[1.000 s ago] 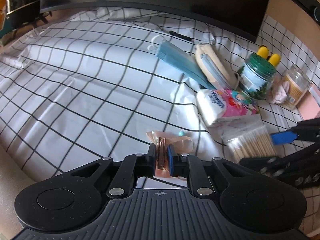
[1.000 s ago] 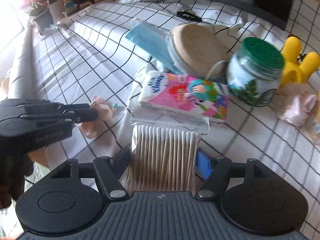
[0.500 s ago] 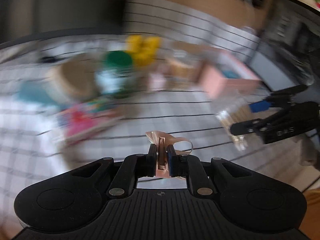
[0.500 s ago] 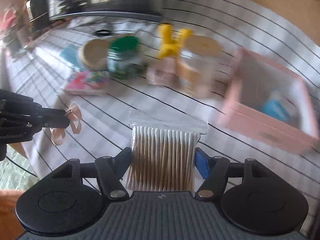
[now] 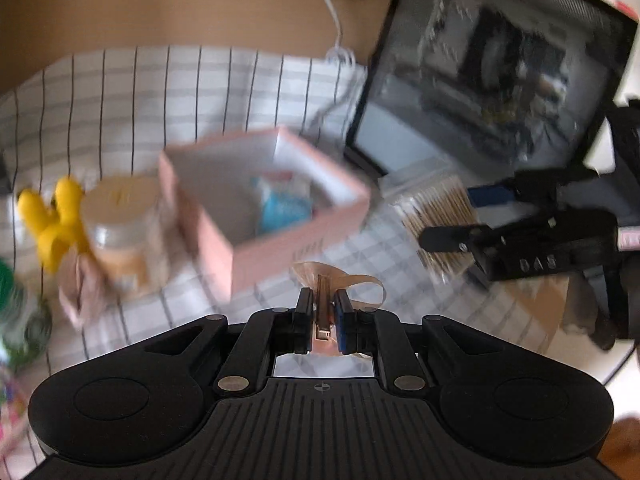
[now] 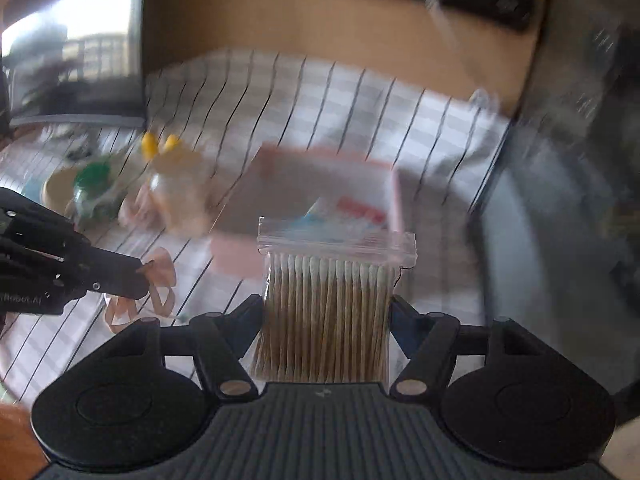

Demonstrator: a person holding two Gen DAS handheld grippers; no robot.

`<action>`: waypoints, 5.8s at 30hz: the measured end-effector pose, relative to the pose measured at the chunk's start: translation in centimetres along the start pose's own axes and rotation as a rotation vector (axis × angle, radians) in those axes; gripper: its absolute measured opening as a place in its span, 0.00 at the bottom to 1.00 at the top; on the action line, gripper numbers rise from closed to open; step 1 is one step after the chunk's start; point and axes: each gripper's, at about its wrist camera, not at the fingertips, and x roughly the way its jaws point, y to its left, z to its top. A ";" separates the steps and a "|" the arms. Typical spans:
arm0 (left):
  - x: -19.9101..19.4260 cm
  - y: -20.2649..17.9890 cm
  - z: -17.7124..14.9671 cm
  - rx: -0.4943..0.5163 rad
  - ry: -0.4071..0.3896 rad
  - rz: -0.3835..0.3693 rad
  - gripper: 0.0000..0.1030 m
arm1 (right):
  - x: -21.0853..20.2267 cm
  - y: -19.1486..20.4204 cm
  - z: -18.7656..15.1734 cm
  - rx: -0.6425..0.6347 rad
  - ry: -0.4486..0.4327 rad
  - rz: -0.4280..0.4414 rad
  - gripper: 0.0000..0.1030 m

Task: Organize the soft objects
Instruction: 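Carry both items over the pink box and release them inside, then grasp the black beaded bracelet with the left gripper, then grasp the beige zippered pouch with the right gripper while the left gripper holds the bracelet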

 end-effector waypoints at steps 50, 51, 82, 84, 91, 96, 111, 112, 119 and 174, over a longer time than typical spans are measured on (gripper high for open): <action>-17.4 18.3 -8.7 -0.511 -0.196 0.791 0.20 | 16.6 1.8 10.7 0.351 -0.101 0.103 0.67; -17.8 19.8 -8.4 -0.498 -0.200 0.781 0.20 | 15.2 2.4 11.2 0.347 -0.136 0.100 0.68; -5.1 44.3 1.1 -0.455 0.189 0.468 0.26 | 5.8 23.0 5.7 0.044 -0.115 0.007 0.74; -5.4 44.6 0.7 -0.475 0.147 0.453 0.25 | 6.0 22.7 5.6 0.039 -0.115 0.018 0.74; -8.1 42.0 -1.9 -0.509 -0.100 0.545 0.10 | 7.7 22.6 5.7 0.021 -0.105 0.059 0.74; -12.3 39.9 -3.9 -0.534 -0.203 0.558 0.10 | 8.6 24.4 6.4 -0.040 -0.112 0.139 0.74; -26.9 33.8 -13.2 -0.663 -0.363 0.644 0.10 | 13.3 42.9 6.1 -0.671 -0.175 0.399 0.70; -27.2 33.7 -13.8 -0.676 -0.368 0.647 0.10 | 13.8 43.9 5.6 -0.716 -0.184 0.371 0.69; -28.8 33.2 -17.2 -0.786 -0.399 0.633 0.10 | 14.6 44.7 5.8 -0.712 -0.223 0.251 0.68; -25.5 34.2 -18.1 -0.841 -0.319 0.463 0.10 | 17.2 43.4 6.4 -0.447 -0.229 0.044 0.37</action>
